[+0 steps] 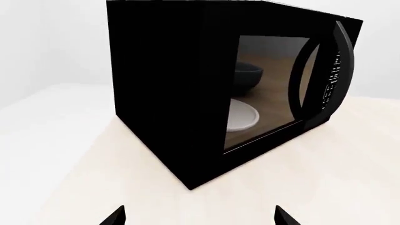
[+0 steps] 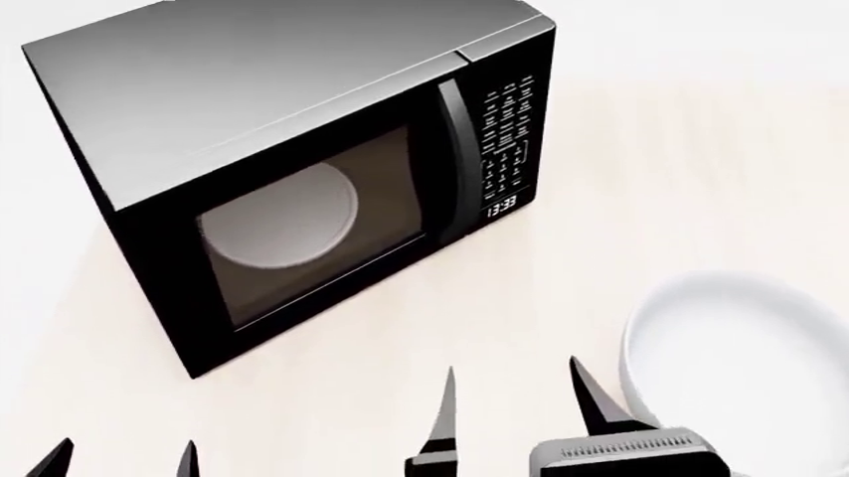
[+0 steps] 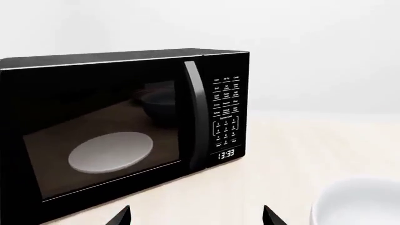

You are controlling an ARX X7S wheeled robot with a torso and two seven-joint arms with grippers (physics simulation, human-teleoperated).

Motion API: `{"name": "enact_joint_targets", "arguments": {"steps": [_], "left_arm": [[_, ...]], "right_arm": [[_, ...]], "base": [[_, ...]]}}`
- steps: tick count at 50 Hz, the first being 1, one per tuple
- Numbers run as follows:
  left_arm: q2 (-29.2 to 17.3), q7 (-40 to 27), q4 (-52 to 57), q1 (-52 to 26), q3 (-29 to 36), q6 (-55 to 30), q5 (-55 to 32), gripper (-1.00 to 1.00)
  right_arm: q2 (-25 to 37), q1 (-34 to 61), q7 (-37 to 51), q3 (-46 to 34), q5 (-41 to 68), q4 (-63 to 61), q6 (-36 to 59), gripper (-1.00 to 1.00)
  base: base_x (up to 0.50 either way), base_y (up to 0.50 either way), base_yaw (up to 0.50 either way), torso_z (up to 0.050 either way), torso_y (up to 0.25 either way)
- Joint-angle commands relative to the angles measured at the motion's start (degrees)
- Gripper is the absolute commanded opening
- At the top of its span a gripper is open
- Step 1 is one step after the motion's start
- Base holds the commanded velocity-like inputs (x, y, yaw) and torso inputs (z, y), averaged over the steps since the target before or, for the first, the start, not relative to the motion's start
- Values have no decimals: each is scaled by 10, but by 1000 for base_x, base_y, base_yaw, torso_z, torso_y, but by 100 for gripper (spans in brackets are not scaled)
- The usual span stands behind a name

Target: Open the microwave.

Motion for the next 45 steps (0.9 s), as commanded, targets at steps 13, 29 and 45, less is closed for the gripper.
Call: {"name": "enact_joint_targets", "arguments": {"steps": [13,29,45], "left_arm": [[-6,-7,-5,-4,7,3,-5,100],[-17,-14,10,-2,5,2,-29,100],[-26,-22,22,3,8,3,-39,100]], "right_arm": [[9,116,11,-24,-9,-2,103,100],[8,224,18,-31,-6,7,189,100],[4,297,15,-39,-13,67,206,100]], "base": [[0,0,0,10,-168],[0,0,0,8,-137],[0,0,0,0,0]]}}
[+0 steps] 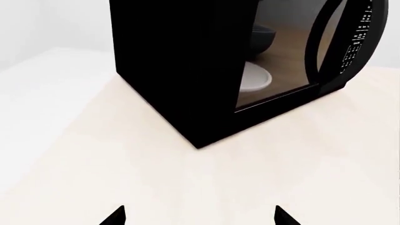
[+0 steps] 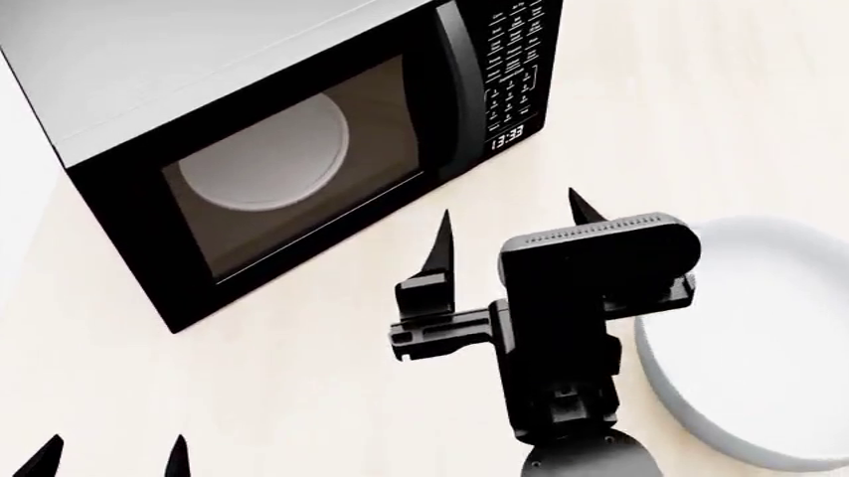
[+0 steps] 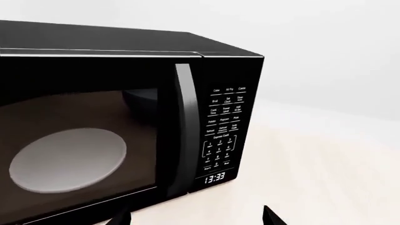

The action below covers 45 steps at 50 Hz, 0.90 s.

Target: Open the microwave.

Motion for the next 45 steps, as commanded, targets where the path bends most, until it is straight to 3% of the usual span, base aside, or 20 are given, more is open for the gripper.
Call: {"name": "enact_joint_targets", "arguments": {"steps": [1,45], "left_arm": [[-6,-5,9,2,0,0,-9,100],[-16,-7,12,7,20,2,-18,100]], "right_arm": [[-3,51,-2,-6,-4,40,13,100],[-42,188,-20,-37,-18,263,-45,100]], "base": [[0,0,0,0,0],[0,0,0,0,0]]}}
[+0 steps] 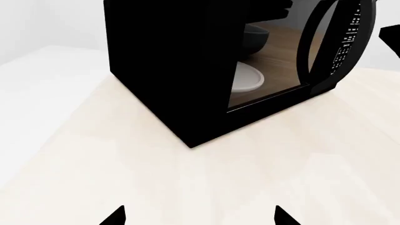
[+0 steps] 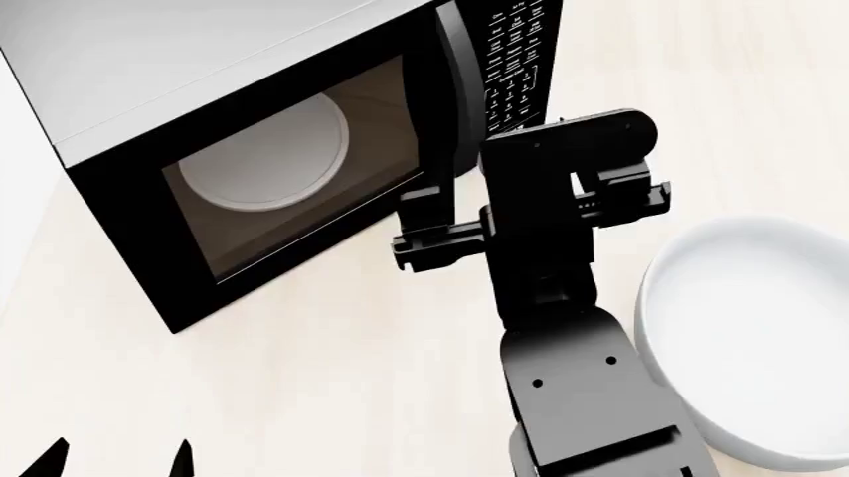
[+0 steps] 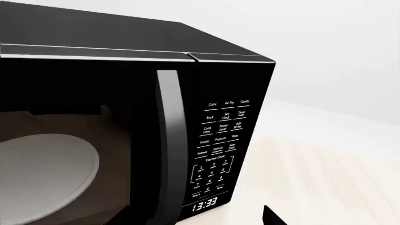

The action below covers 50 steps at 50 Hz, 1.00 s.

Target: Open the microwave.

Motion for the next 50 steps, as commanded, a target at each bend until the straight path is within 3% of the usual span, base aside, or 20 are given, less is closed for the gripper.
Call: {"name": "enact_joint_targets", "arguments": {"steps": [1,11,50], "left_arm": [[-3,0,-1,0,5,1,-2,100],[-5,-4,1,0,6,2,-3,100],[-13,-10,4,1,14,7,-9,100]], "right_arm": [[-10,34,-3,-1,5,35,-2,100],[-16,48,-6,-1,14,46,-3,100],[-62,150,-22,-48,-7,309,-111,100]], "base": [[0,0,0,0,0],[0,0,0,0,0],[0,0,0,0,0]]}}
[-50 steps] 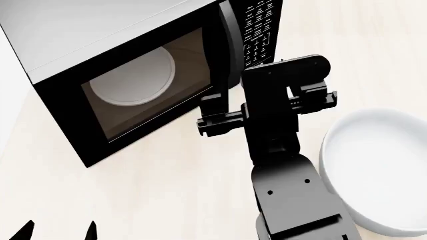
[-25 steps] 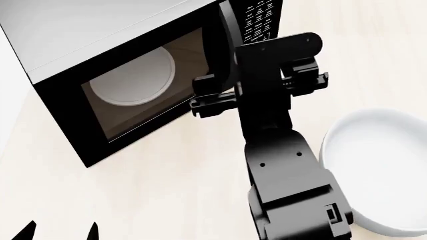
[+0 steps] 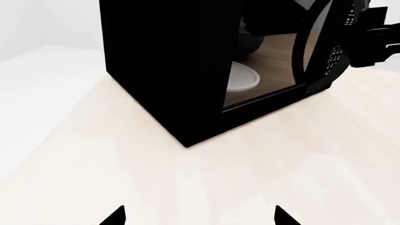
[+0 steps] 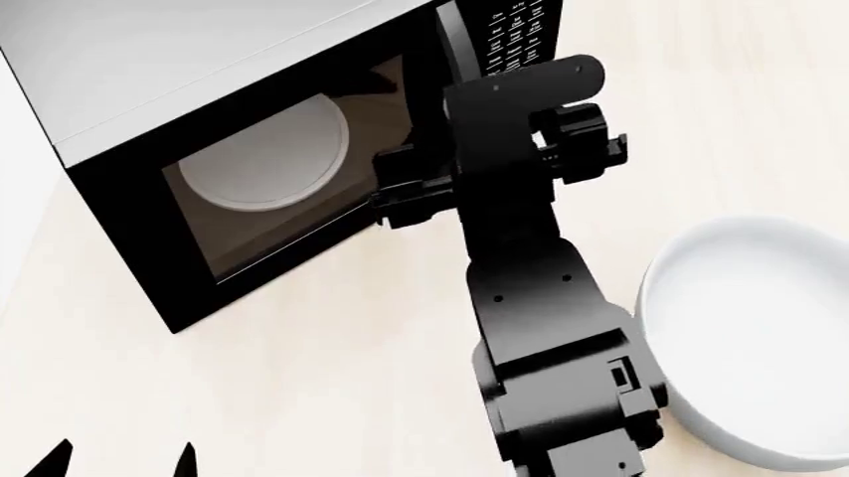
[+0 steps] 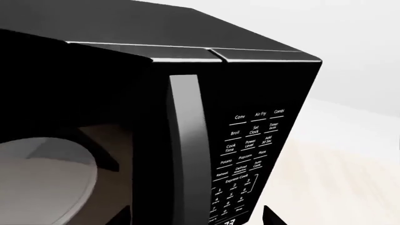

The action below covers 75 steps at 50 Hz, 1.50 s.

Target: Open the microwave.

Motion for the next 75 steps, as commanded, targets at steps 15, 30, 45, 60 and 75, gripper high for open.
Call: {"name": "enact_joint_targets", "arguments": {"steps": [15,30,45,60,75], "left_arm": [[-4,-4,-4,-1,6,6,-1,100],[-8,-8,0,0,7,8,-4,100],[-9,-12,-5,-4,10,10,-3,100],[-11,-14,-8,-6,13,10,-5,100],[-14,-18,-7,-7,14,12,-7,100]], "right_arm": [[-15,47,0,-24,-2,113,-50,100],[23,-24,11,-19,25,-26,-18,-100],[74,-112,21,-13,45,-160,6,-100],[107,-180,44,-4,70,-296,49,-100],[138,-240,64,8,99,-423,86,-100]], "base": [[0,0,0,0,0],[0,0,0,0,0],[0,0,0,0,0],[0,0,-1,0,0],[0,0,0,0,0]]}}
